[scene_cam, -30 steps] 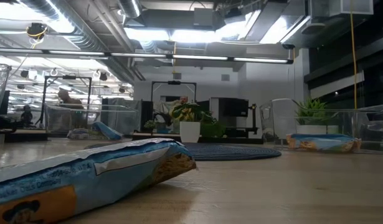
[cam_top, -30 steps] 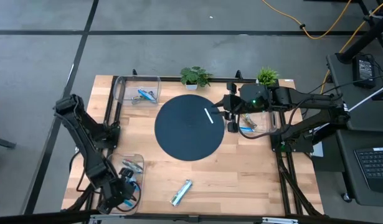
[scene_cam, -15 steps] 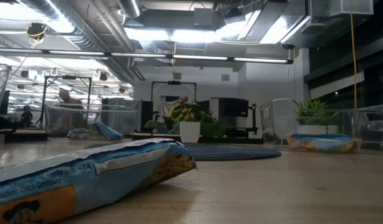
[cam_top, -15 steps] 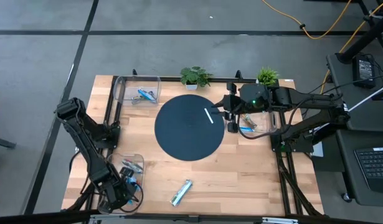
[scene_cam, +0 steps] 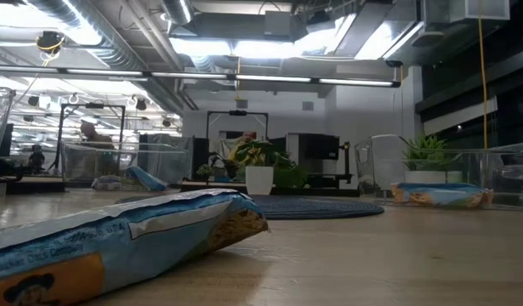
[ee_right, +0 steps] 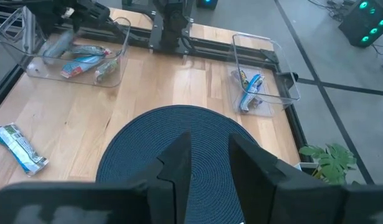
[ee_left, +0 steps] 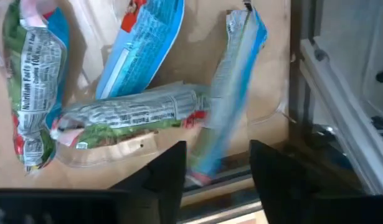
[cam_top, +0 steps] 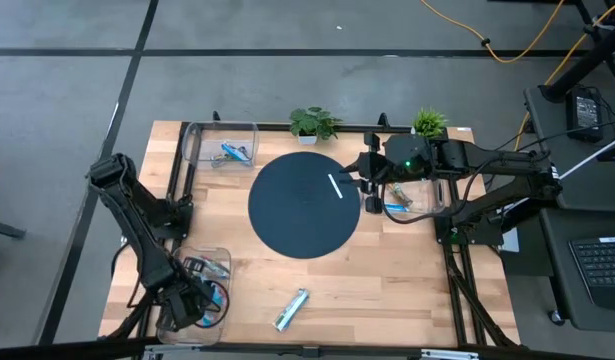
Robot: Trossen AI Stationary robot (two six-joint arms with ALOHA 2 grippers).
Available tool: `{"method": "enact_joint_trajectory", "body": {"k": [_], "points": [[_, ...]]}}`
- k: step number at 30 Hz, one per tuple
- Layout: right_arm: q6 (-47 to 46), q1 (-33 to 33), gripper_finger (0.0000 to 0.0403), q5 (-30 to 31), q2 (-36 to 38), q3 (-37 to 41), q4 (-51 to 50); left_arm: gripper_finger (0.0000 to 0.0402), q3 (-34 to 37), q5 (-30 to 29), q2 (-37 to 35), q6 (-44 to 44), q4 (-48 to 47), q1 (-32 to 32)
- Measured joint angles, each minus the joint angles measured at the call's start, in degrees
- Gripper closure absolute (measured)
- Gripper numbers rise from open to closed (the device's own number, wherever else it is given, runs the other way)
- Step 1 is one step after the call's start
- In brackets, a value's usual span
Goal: Pick and place Granola Bars by type
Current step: Put the yellow granola bar into the top right transparent bin
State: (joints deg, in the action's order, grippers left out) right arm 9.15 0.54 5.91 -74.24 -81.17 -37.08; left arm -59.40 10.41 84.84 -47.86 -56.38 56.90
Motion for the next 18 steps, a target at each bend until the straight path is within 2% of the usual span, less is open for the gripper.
{"method": "enact_joint_trajectory", "body": {"k": [8, 15, 18], "points": [[0.0, 0.0, 0.0292, 0.0, 0.0, 0.0, 0.0, 0.0191, 0.0, -1.4, -4.1, -0.1, -0.7, -0.5], [0.5, 0.0, 0.0292, -0.3, -0.7, 0.0, -0.3, 0.0198, 0.0, -3.4, -4.5, 2.0, -0.7, -3.1], [5.0, 0.2, 0.0292, -5.5, -0.9, 0.0, -1.3, 0.0206, -0.8, -3.9, -4.5, 2.6, -2.0, -5.0]]}}
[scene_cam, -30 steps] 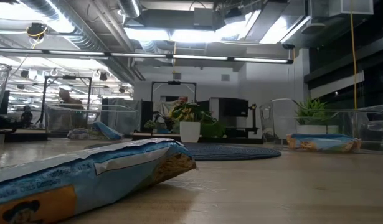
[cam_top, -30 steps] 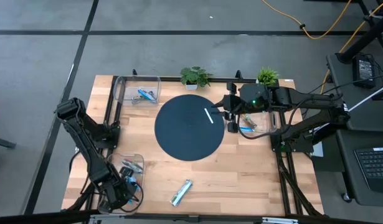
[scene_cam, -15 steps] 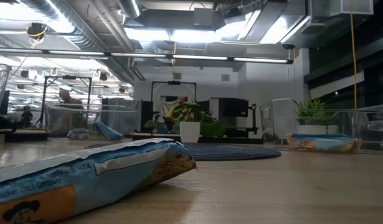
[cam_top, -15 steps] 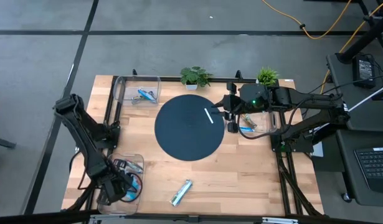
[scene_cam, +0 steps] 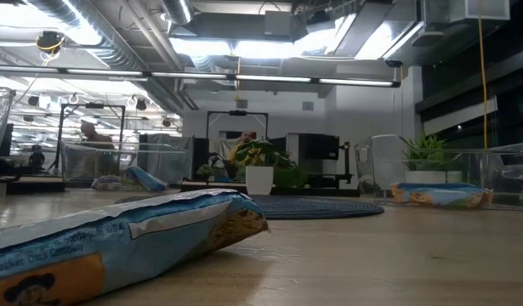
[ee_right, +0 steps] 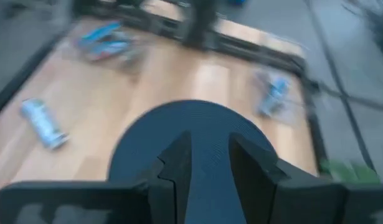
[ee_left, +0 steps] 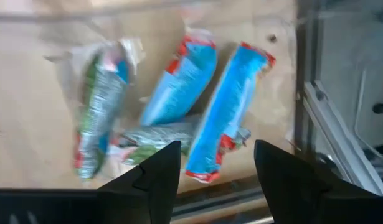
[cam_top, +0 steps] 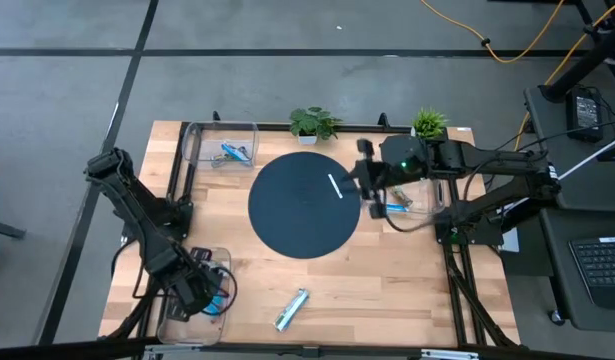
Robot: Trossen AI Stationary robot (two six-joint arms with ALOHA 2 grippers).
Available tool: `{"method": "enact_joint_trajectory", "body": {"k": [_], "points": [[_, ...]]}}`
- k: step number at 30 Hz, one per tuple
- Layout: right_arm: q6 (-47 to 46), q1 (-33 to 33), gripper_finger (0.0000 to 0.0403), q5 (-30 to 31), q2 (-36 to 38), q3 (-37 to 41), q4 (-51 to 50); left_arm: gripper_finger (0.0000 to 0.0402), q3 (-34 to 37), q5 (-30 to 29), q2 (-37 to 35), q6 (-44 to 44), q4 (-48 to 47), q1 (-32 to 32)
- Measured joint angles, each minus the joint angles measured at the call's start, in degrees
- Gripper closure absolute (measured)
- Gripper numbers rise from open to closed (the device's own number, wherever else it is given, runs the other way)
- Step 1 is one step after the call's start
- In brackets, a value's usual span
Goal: Pick and place Granola Bars by type
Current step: Put the yellow granola bar into the top right transparent bin
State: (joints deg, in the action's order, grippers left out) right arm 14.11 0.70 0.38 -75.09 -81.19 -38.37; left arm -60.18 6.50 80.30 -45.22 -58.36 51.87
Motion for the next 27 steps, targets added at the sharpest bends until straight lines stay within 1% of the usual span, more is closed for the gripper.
{"method": "enact_joint_trajectory", "body": {"k": [2, 5, 10, 15, 17, 21, 24, 27], "points": [[4.2, 1.1, 0.0292, -3.5, 0.0, 0.0, 0.1, 0.0213, -1.5, -1.0, 0.0, 1.0, -1.9, -1.1], [8.8, 3.0, 0.0292, -5.2, 0.0, 0.0, -0.1, 0.0222, -4.2, -4.0, 0.0, 3.1, -6.0, -2.4], [11.8, 4.2, 0.0292, -5.6, -1.3, 0.0, -1.3, 0.0234, -8.6, -12.4, 0.0, 6.0, -10.1, -3.0], [12.0, 4.7, 0.0292, -13.2, -3.5, 0.0, -1.4, 0.0239, -10.5, -17.8, 0.0, 6.6, -10.9, -2.9], [12.2, 5.1, 0.0292, -14.3, -4.7, 0.0, -1.4, 0.0240, -10.9, -19.1, 0.0, 6.5, -10.9, -2.9], [15.9, 7.2, 0.0292, -13.0, -6.2, 0.0, -1.8, 0.0241, -12.0, -23.1, -1.2, 4.7, -10.9, -2.9], [18.7, 8.9, 0.0292, -8.5, -7.0, 0.0, -1.8, 0.0241, -13.1, -27.0, -4.2, 3.9, -10.8, -3.4], [19.3, 9.8, 0.0292, -4.5, -7.0, 0.0, -1.6, 0.0241, -13.8, -30.8, -8.7, 3.9, -10.7, -4.4]]}}
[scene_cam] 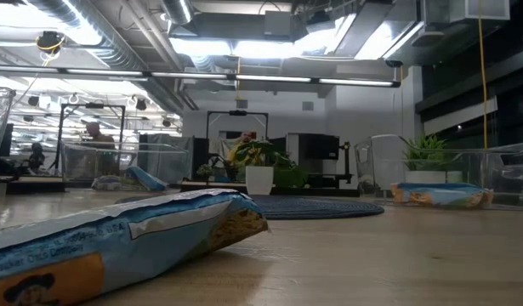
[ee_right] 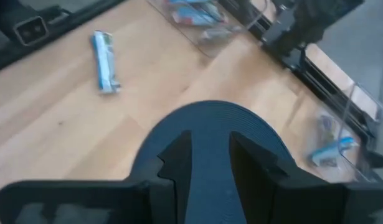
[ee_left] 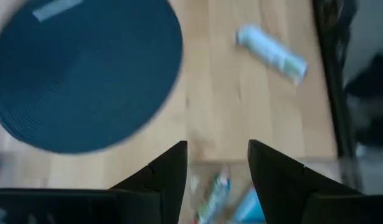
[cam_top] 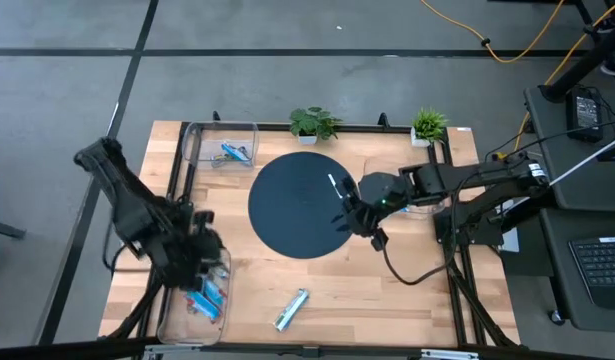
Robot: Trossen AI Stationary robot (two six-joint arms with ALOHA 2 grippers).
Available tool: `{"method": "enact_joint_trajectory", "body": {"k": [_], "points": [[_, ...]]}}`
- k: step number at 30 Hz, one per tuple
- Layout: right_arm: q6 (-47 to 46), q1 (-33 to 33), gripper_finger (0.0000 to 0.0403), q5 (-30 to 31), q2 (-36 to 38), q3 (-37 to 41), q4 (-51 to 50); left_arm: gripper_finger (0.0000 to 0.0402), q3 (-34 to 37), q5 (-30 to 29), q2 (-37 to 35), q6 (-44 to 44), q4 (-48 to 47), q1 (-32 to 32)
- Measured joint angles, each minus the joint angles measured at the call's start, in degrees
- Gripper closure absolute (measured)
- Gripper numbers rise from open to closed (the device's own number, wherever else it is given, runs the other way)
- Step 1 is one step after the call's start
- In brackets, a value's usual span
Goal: Pick and place Granola Bars by type
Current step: Put the yellow granola bar into the top right transparent bin
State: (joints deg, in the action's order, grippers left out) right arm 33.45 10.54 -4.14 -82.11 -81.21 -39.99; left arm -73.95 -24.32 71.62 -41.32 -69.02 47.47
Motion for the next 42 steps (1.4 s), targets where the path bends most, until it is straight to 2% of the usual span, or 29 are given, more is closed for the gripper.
{"method": "enact_joint_trajectory", "body": {"k": [5, 11, 18, 25, 28, 33, 42], "points": [[-1.9, 0.2, 0.0292, 2.8, 0.0, 0.0, 0.4, 0.0246, -0.3, -2.1, -8.3, 7.9, 4.0, -4.4], [-5.0, 0.2, 0.0292, 3.0, 0.0, 0.0, 1.7, 0.0265, -0.3, -2.0, -16.9, 28.3, 14.4, -16.6], [-9.3, 0.3, 0.0292, 3.0, -0.4, 0.0, 3.1, 0.0283, -0.3, 2.6, -24.7, 47.1, 22.2, -34.7], [-7.6, 1.6, 0.0292, 3.0, -3.4, 0.0, 2.5, 0.0286, -0.3, 11.2, -29.9, 53.5, 27.0, -48.4], [-7.6, 2.1, 0.0292, 1.8, -5.4, 0.0, 2.5, 0.0287, -0.3, 14.1, -30.5, 53.5, 26.8, -50.9], [-7.6, 3.1, 0.0292, -4.2, -9.3, -0.5, 2.2, 0.0287, -0.3, 16.7, -30.2, 53.5, 26.4, -51.7], [-4.5, 8.1, 0.0292, -9.4, -19.4, -7.7, 0.7, 0.0290, -0.2, 20.3, -29.6, 55.0, 24.8, -51.7]]}}
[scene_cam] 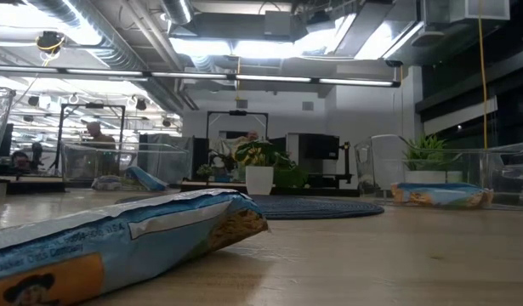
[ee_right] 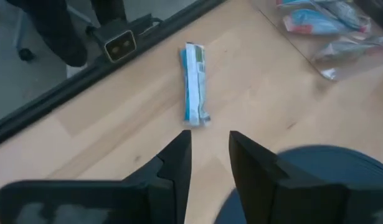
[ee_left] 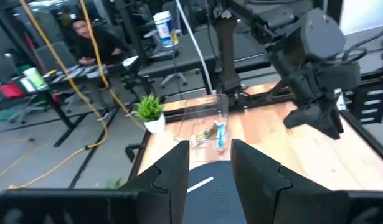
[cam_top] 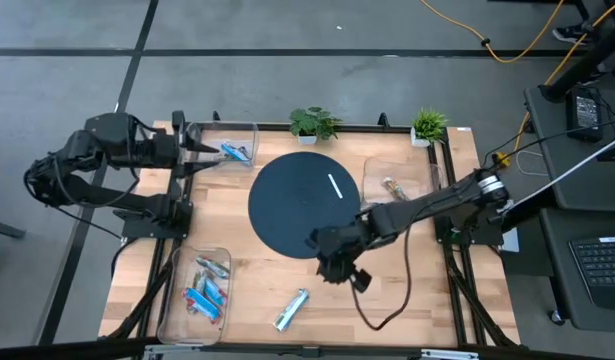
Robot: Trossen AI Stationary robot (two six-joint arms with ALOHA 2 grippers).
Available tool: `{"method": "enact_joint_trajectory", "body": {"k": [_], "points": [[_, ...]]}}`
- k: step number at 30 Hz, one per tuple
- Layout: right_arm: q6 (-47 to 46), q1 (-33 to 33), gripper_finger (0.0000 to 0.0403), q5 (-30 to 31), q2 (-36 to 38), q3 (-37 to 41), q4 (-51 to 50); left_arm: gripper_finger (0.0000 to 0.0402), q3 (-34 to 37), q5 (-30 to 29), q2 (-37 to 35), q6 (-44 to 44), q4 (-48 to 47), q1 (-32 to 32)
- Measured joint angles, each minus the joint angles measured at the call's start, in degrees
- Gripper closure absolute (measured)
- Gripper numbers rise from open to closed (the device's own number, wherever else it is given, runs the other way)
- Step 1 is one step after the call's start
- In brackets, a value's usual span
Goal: Pick and place Granola Bars by type
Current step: Put the yellow granola bar into the top right transparent bin
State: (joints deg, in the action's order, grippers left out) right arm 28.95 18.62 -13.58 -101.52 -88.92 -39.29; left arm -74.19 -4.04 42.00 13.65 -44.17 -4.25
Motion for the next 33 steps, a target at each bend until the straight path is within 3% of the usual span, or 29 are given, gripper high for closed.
{"method": "enact_joint_trajectory", "body": {"k": [4, 8, 13, 17, 33], "points": [[-1.0, 0.4, 0.0280, -1.0, -4.1, -3.5, -0.1, 0.0289, 0.0, 2.5, -0.1, 0.2, -0.4, 0.0], [-4.9, 0.5, 0.0234, -1.0, -8.6, -6.8, 0.2, 0.0289, 0.0, 4.7, -0.1, 0.5, -0.8, 0.0], [-6.4, 1.6, 0.0165, 5.7, -13.3, -8.8, 0.4, 0.0293, 0.0, 7.2, -0.1, 0.6, -0.9, 0.0], [-6.3, 2.9, 0.0136, 8.9, -16.9, -8.8, 1.4, 0.0294, 0.0, 8.8, -0.1, 1.5, -0.9, 0.0], [-10.2, 5.1, 0.0130, 7.5, -26.6, -8.9, 11.0, 0.0296, 0.0, 9.3, -0.1, 1.7, -0.9, 0.0]]}}
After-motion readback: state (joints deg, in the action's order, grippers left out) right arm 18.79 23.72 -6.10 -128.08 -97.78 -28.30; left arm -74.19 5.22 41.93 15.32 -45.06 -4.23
